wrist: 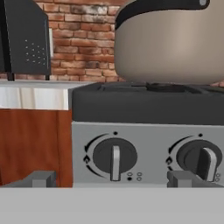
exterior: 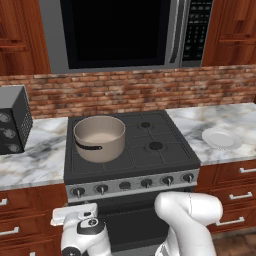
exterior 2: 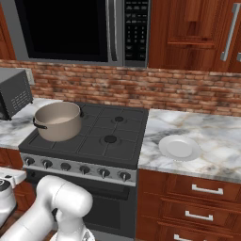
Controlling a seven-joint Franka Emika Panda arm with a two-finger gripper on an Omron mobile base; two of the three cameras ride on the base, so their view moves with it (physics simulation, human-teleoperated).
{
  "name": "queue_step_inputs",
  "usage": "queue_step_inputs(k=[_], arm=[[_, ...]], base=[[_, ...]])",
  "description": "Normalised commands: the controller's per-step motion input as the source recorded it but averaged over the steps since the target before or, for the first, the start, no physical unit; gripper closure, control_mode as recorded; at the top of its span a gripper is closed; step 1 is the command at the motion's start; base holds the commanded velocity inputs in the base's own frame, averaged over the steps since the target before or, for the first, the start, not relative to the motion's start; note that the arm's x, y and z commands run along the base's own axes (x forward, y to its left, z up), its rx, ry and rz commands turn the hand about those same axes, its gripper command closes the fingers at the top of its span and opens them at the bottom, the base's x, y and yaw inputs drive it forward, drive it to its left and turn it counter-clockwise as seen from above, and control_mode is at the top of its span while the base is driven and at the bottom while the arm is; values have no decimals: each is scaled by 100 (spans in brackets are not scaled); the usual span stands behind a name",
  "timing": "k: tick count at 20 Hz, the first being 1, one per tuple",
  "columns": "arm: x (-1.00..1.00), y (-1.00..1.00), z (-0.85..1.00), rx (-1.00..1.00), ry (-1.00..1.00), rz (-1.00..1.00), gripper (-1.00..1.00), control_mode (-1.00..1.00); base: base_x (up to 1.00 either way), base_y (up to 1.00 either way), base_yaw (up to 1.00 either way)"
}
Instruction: Retrieve the frozen meat and place it in the pot on a burner. Then turn the burner on.
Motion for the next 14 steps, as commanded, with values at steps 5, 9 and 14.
queue_step_inputs(k=[5,9,14], arm=[[16,0,-11,0,0,0,-100,-100],[12,0,-8,0,0,0,-100,-100],[12,0,-14,0,0,0,-100,-100]], base=[[0,0,0],[0,0,0],[0,0,0]])
